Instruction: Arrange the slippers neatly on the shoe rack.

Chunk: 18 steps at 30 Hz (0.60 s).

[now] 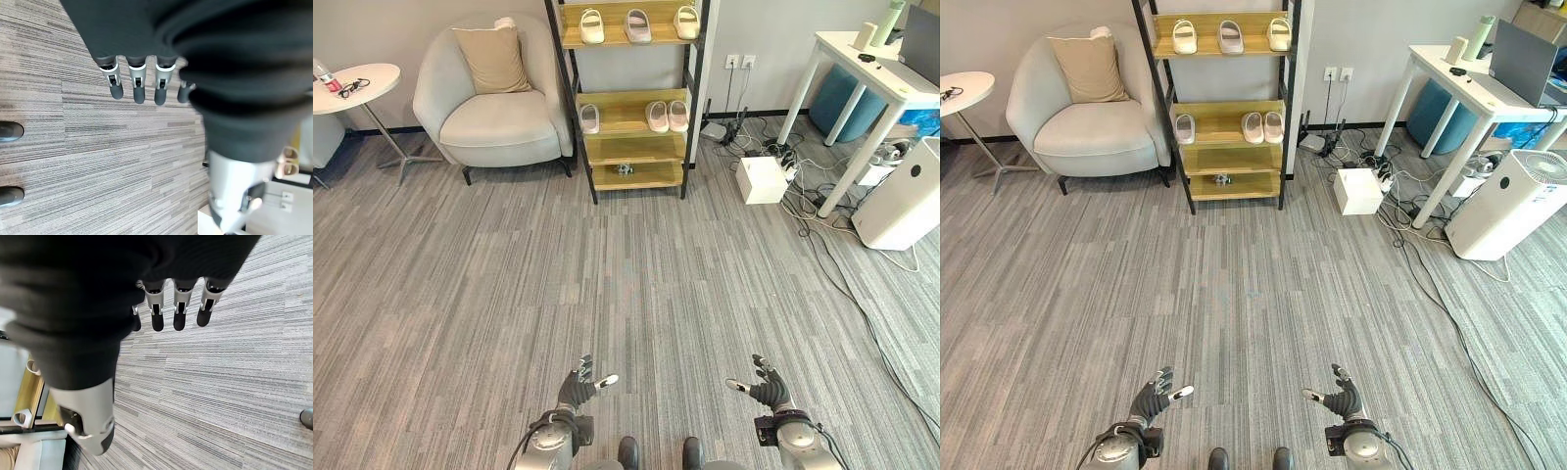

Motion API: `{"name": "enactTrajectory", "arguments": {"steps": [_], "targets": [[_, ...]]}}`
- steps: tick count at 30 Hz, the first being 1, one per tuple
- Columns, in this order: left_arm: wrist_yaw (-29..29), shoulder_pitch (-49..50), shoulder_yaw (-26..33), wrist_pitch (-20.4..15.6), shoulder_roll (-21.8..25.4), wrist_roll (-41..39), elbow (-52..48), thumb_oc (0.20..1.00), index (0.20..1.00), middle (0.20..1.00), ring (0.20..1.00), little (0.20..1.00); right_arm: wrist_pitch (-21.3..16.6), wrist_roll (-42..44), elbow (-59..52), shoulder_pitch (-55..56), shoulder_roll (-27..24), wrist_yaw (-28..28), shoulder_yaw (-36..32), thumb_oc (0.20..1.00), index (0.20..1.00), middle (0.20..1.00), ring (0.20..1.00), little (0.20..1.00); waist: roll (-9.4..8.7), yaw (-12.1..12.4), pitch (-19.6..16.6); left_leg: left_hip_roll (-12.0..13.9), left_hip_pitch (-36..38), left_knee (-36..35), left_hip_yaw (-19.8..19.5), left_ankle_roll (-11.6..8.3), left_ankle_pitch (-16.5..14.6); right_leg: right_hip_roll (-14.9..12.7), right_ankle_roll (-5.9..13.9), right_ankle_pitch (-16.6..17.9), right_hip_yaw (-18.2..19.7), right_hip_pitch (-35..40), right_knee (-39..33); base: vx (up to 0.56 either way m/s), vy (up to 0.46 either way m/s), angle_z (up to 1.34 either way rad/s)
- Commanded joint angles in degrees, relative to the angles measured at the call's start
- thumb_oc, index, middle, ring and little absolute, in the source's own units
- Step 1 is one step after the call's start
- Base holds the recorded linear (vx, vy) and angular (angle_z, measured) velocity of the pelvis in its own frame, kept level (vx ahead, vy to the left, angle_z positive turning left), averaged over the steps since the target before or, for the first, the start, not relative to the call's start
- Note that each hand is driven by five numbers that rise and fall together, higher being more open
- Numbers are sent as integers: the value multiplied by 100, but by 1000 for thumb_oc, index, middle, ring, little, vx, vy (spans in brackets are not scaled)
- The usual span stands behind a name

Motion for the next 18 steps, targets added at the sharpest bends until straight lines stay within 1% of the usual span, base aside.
{"name": "enactTrajectory", "arguments": {"steps": [1, 6, 8, 11, 18], "targets": [[65, -264, 117, -202, 11, 8, 112, 1000, 1000, 1000, 1000, 1000, -113, -79, -277, -154, -129, -94, 227, 1000, 1000, 1000, 1000, 1000, -215, 38, -103, 285, 181, -5, -125, -282, -500, -453, 494, -571, 21, 220, 10, 0, 0, 0], [15, -259, 100, -188, -6, -95, 145, 1000, 1000, 1000, 1000, 1000, -107, 30, -249, -178, -102, -59, 231, 1000, 1000, 1000, 1000, 1000, -203, 21, -132, 286, 213, -5, -125, -283, -523, -455, 485, -584, 22, 243, 10, 0, 0, 0], [-36, -248, 88, -172, 32, -120, 37, 1000, 1000, 1000, 1000, 1000, -106, 323, -155, -169, -53, 28, 183, 1000, 1000, 1000, 1000, 1000, -196, 16, -144, 288, 217, -5, -122, -287, -526, -455, 479, -594, 28, 247, 10, 0, 0, 0], [-78, -261, 84, -158, 45, -191, 18, 1000, 1000, 1000, 1000, 1000, -111, 540, -161, -170, -2, 101, 175, 1000, 1000, 1000, 1000, 1000, -187, -4, -154, 287, 222, -5, -126, -293, -519, -450, 474, -594, 32, 248, 10, 0, 0, 0], [-78, -271, 101, -156, 17, -257, 58, 1000, 1000, 1000, 1000, 1000, -109, 428, -210, -168, -8, 48, 173, 1000, 1000, 1000, 1000, 1000, -172, -37, -149, 300, 230, -5, -85, -308, -522, -450, 468, -585, 49, 248, 10, 0, 0, 0]]}}
